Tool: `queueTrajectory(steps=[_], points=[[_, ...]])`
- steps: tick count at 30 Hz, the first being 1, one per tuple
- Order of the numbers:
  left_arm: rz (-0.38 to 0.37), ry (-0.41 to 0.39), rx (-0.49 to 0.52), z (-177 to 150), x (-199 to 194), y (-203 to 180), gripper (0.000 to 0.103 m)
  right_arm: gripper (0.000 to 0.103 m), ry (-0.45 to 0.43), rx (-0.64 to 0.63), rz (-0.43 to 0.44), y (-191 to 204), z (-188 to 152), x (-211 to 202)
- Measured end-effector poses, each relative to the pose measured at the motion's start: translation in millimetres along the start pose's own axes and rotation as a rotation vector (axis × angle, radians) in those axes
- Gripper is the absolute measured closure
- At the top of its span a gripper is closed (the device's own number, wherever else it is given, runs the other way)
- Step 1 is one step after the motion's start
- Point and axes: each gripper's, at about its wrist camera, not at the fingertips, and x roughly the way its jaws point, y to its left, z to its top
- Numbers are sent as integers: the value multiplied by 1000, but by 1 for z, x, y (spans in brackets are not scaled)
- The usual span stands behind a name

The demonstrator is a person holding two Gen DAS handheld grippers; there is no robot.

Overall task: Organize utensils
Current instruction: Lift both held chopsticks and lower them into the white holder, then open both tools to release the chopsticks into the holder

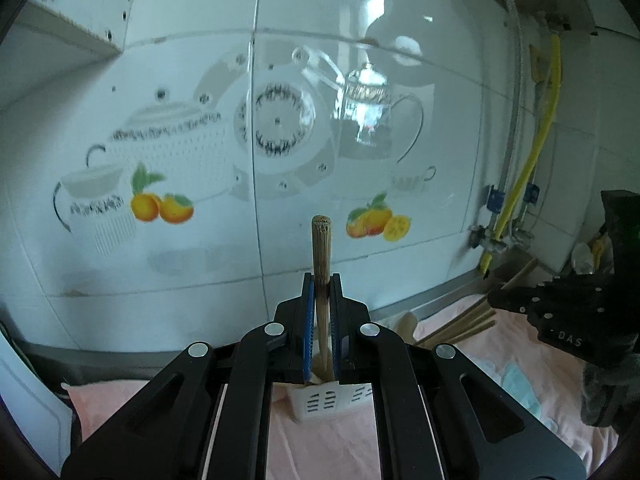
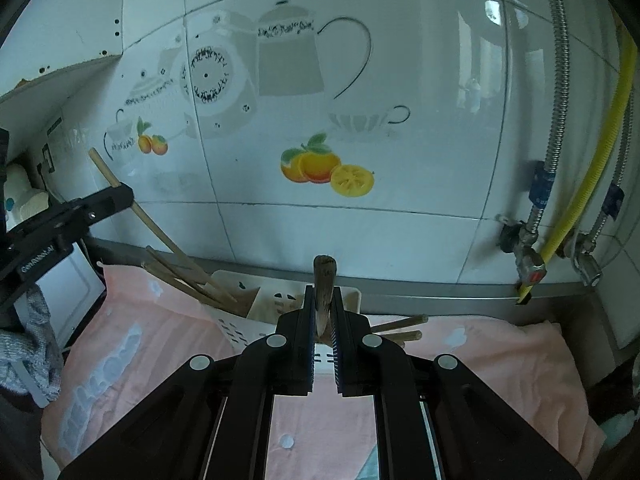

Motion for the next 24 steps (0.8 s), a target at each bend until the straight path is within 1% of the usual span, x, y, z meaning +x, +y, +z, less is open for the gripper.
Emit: queueTrajectory(steps=[6,12,18,20,21,22,24], points=[[-2,44,-10,-8,16,5,97,96,27,-4,-1,4,-2,14],[-19,79,-31,-15,26,10,97,95,55,13,-11,1,-7,29],[-22,83,-35,-19,29,11,96,94,57,33,-5,-3,-11,35],[-23,83,-32,-20,28,10,95,92,53,34,0,-2,-11,34],[-24,83,-30,-21,28,10,92,89,50,33,0,-2,-12,33],[-24,80,-27,-21,26,10,90,83,47,30,-4,-1,-12,32],[-19,74,-27,-22,23,9,79,74,42,13,-17,2,-14,29]])
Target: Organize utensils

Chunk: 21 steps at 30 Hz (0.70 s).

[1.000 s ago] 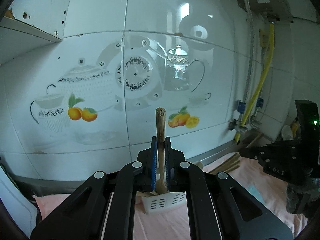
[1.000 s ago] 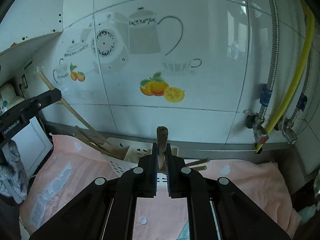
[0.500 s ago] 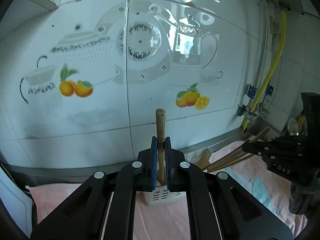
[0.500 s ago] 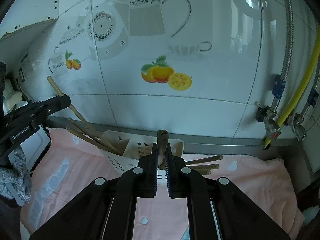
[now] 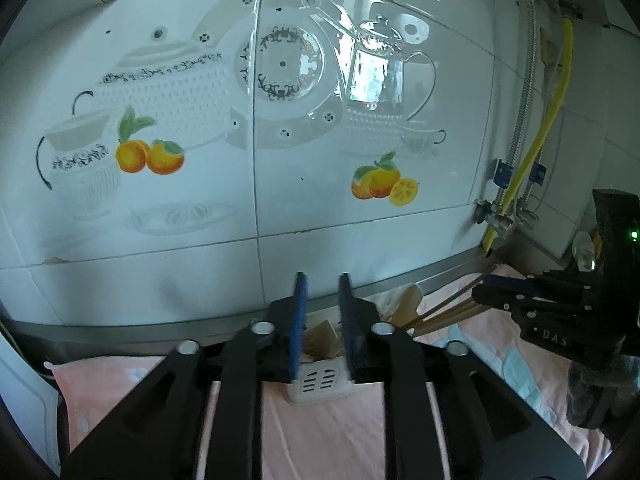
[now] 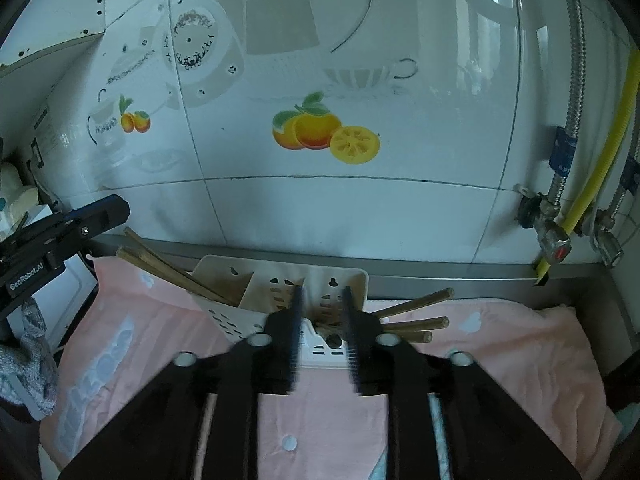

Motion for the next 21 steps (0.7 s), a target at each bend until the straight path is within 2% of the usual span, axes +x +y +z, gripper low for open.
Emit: queueTrajectory(steps=[2,3,4,7,9,18,21], points=[[-2,-9,-1,-1,-6,0,72,71,-10,-11,-9,2,-3,-4],[0,-13,-2,-2,-8,0,64,67,-16,-12,-14,3,-4,-7],[2,-19,-4,-3,-12,-1,61,62,-22,-15,-20,3,-5,-9],[-1,-29,2,-7,-21,-2,58,54,-43,-28,-37,7,-9,-18],[0,-35,4,-10,-27,-4,44,46,-57,-40,-48,10,-11,-25],[6,-57,7,-29,-62,-9,21,24,-111,-56,-98,19,-32,-60],[13,-60,11,-39,-73,-11,14,22,-119,-54,-97,22,-41,-69]])
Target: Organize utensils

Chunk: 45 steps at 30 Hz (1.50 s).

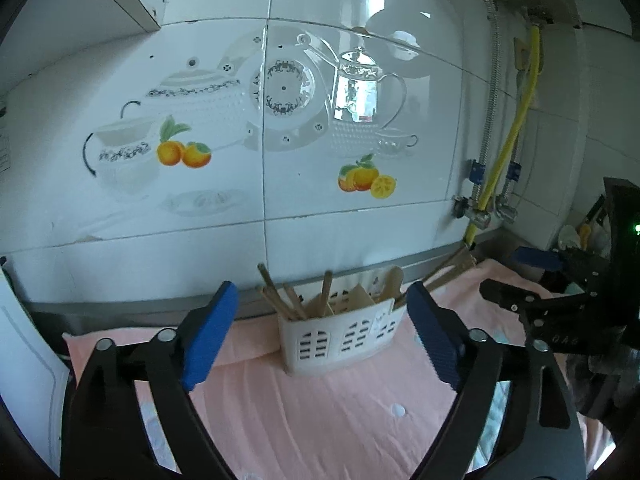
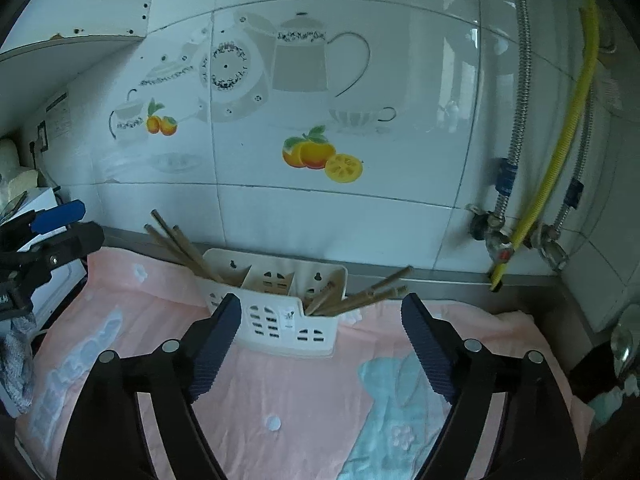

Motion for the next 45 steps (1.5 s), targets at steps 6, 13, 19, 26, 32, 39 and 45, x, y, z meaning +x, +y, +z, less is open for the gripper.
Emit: queueTrajectory(steps=[6,13,19,26,32,39,45], points=[[11,0,-1,-23,-22,-2,5,15,-19,-23,-21,10,-24,-21],[30,24,-14,-53,-44,-1,5,10,-54,-56,-72,27,-57,-45],[44,38,-33,-83,-61,-2,5,8,-44,-43,-68,36,-92,-60],[43,61,-73,-116,-77,-3,5,7,3,2,-29,43,-130,-67],[70,62,-109,-132,-89,2,5,7,14,49,-27,42,-149,-77],[87,57,-130,-144,-102,7,5,7,29,94,-27,40,-166,-85],[96,69,-120,-156,-109,4,5,7,30,106,-17,39,-173,-91]])
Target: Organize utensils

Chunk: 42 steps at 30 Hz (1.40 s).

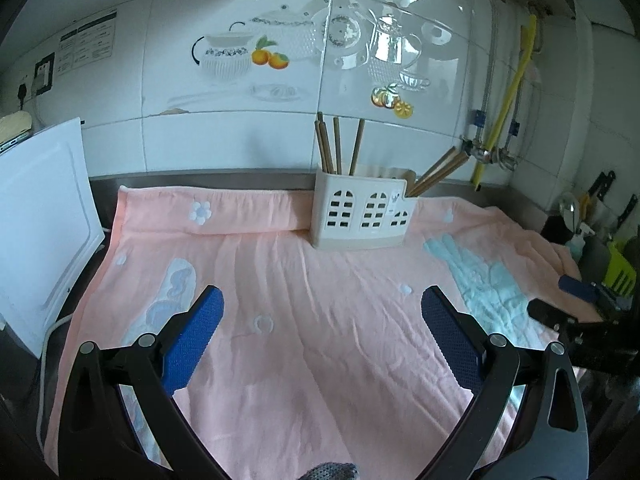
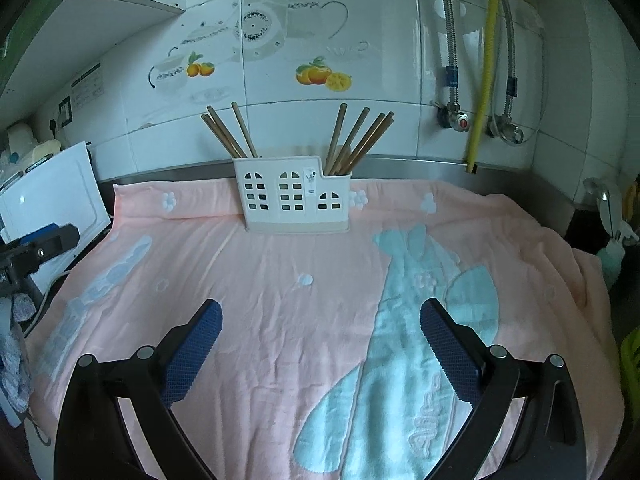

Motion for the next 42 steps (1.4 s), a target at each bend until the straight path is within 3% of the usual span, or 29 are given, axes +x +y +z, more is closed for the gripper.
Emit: queueTrajectory(steps=[42], points=[[-26,65,42,-27,0,-11,5,7,13,2,32,0,-7,-5]])
